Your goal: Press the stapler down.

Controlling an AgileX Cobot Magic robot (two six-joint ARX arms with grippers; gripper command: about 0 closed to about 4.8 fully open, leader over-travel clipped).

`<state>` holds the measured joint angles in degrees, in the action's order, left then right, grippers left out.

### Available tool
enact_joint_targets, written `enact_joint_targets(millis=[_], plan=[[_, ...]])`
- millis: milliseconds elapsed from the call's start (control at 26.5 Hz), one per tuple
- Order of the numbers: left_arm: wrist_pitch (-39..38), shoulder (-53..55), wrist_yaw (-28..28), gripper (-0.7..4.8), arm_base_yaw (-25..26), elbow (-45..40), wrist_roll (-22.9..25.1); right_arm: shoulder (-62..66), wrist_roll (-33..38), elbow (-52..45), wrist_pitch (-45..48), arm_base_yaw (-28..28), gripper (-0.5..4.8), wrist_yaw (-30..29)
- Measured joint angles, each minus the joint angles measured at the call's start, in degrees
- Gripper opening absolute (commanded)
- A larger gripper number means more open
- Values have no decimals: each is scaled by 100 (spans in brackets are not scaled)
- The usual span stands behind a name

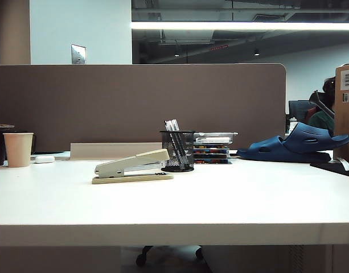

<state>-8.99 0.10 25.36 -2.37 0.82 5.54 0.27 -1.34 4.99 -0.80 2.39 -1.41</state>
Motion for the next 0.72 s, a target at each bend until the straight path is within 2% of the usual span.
enact_joint_targets(millis=[113,415,604,718], plan=[[-35,0,9,-6,0,9,0,0,0,339,-474,0,-9,-2],[-68,0,11,-6,0,13,0,197,0,1163,-1023,0,-9,-11],[-70,0,11,-6,0,13,0,944,0,1696,-1222,0,-9,-319],[-70,0,11,-6,0,13,0,1891,0,2391,-1257,0,-9,-647]])
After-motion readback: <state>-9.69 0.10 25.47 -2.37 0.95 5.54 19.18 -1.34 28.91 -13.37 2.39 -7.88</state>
